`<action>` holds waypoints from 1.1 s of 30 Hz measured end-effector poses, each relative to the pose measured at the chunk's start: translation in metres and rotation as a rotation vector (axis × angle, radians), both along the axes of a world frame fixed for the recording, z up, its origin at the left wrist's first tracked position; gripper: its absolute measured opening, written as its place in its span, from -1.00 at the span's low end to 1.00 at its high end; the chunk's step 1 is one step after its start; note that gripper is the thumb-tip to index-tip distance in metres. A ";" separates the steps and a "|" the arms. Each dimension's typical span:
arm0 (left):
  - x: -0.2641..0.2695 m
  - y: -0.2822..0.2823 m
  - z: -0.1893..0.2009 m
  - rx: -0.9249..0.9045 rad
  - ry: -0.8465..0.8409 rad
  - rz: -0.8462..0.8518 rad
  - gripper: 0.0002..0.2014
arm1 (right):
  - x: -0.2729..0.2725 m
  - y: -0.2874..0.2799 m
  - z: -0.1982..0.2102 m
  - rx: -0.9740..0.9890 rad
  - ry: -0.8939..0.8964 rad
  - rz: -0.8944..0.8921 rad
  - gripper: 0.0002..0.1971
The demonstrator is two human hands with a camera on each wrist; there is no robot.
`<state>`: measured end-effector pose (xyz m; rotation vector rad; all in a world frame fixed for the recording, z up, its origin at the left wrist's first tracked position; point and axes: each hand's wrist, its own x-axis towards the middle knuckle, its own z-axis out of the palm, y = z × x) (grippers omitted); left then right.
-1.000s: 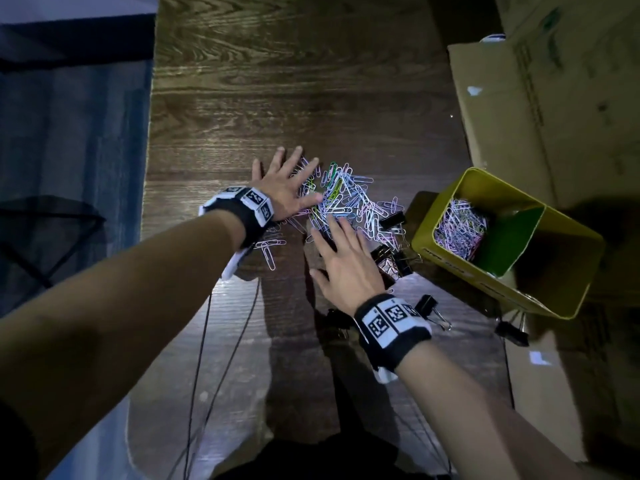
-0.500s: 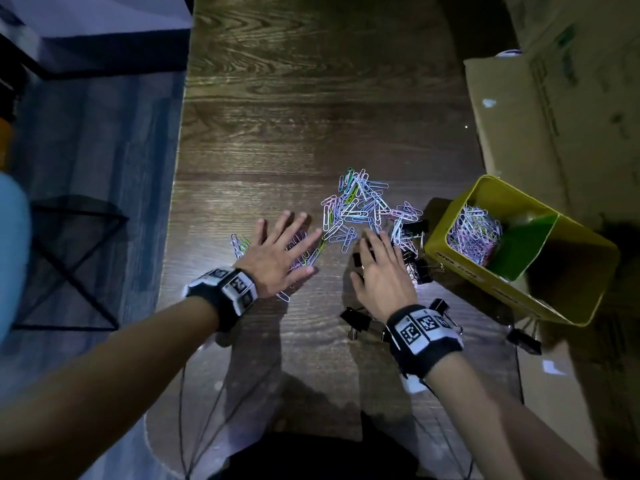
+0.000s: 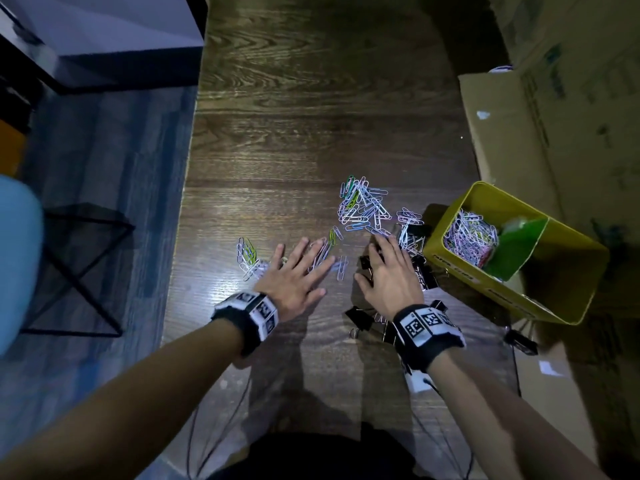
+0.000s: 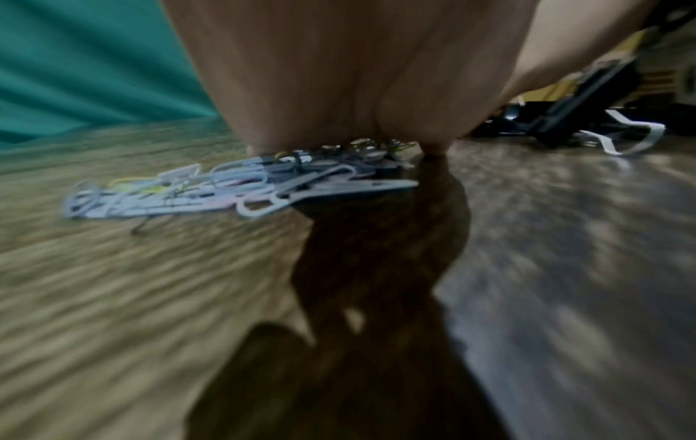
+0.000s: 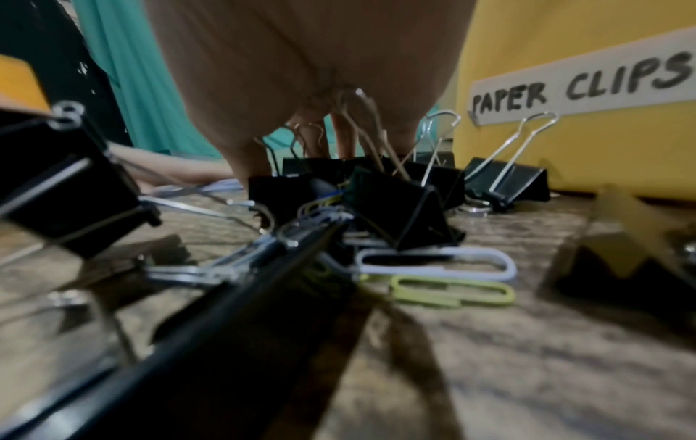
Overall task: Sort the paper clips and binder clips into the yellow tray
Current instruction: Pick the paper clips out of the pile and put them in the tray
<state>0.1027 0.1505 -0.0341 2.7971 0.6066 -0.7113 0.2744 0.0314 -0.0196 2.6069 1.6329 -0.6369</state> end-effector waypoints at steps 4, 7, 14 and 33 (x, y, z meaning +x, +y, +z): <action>-0.038 0.007 0.001 -0.093 -0.069 -0.032 -0.39 | -0.002 0.000 0.006 0.005 -0.003 0.034 -0.37; -0.054 0.035 0.006 -0.070 -0.264 0.237 -0.40 | -0.016 0.007 0.012 0.066 -0.040 0.126 -0.37; -0.064 0.044 -0.003 -0.143 -0.128 0.515 -0.34 | -0.044 0.056 0.008 -0.149 0.090 0.231 -0.05; -0.085 -0.006 0.029 -0.165 -0.255 0.627 -0.24 | -0.096 0.030 0.020 -0.045 0.128 0.177 0.02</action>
